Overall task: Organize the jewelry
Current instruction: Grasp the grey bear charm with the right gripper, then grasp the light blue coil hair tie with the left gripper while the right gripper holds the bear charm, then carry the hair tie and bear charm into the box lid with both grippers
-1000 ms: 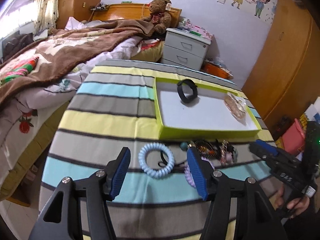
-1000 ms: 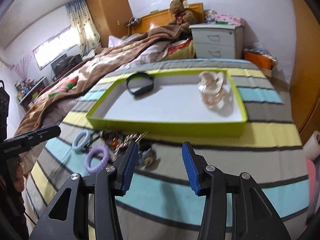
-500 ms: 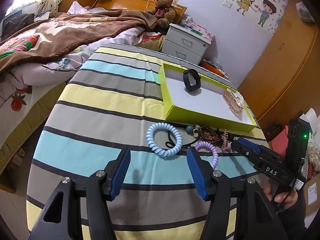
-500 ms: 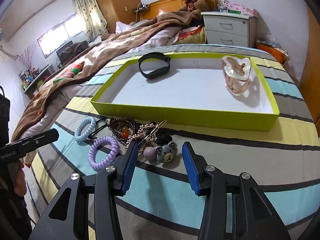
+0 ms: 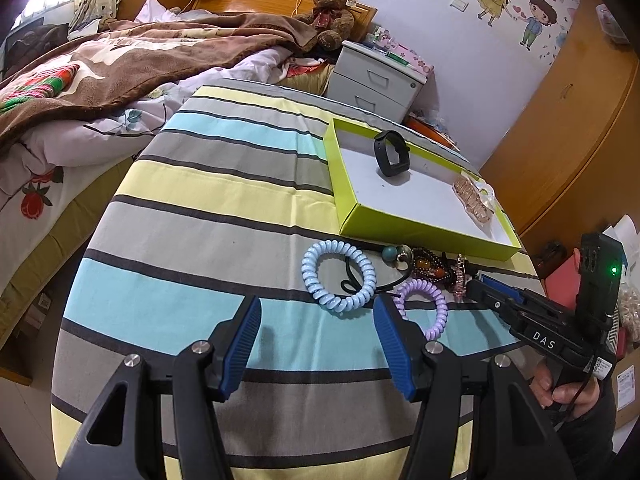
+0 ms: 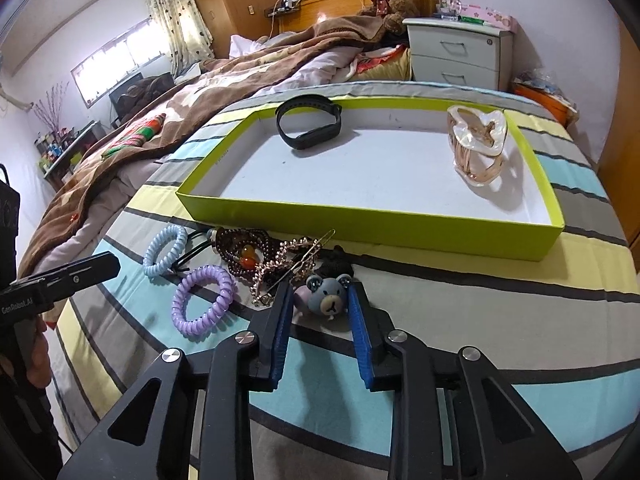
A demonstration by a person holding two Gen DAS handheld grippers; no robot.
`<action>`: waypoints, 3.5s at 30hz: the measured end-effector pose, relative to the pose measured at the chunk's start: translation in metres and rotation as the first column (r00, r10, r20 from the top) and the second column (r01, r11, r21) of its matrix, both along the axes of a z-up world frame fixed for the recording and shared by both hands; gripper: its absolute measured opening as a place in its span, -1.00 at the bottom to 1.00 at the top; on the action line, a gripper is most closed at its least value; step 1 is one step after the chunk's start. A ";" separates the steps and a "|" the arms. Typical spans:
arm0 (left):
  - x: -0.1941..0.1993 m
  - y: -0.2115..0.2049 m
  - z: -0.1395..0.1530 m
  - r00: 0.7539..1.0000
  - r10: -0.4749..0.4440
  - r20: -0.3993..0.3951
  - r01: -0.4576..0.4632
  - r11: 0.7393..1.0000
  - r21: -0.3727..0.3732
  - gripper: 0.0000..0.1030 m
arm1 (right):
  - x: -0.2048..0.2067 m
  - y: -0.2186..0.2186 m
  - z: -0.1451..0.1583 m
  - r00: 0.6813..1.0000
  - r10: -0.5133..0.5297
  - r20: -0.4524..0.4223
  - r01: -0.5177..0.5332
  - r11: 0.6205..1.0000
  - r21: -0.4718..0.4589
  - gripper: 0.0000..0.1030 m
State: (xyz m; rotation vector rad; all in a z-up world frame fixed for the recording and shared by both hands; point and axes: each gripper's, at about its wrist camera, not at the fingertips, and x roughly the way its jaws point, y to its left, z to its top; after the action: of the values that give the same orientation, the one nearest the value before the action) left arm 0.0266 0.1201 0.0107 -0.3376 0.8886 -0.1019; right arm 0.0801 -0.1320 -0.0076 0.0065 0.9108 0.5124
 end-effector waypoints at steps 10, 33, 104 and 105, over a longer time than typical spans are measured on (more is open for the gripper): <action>0.005 -0.003 -0.002 1.000 -0.002 -0.016 0.003 1.000 0.011 0.17 | -0.008 -0.013 0.005 0.999 -0.032 0.030 0.032 0.999 0.005 -0.59; 0.048 -0.014 -0.013 0.996 0.037 -0.082 -0.020 0.980 0.200 0.00 | -0.026 -0.035 0.027 0.992 -0.085 0.097 0.076 0.993 0.085 -0.59; 0.124 -0.056 0.043 0.998 -0.061 0.025 0.057 0.991 0.123 -0.80 | 0.082 -0.013 0.059 0.984 -0.087 0.155 0.085 0.996 0.018 -0.59; 0.128 -0.057 0.041 0.998 -0.061 0.020 0.058 0.991 0.124 -0.80 | 0.085 -0.012 0.058 0.985 -0.084 0.151 0.083 0.996 0.013 -0.59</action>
State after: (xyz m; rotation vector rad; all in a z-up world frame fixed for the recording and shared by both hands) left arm 0.1543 0.0636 0.0515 -0.1941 0.8771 -0.1055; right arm 0.1653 -0.1438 0.0501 0.0118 0.7573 0.4315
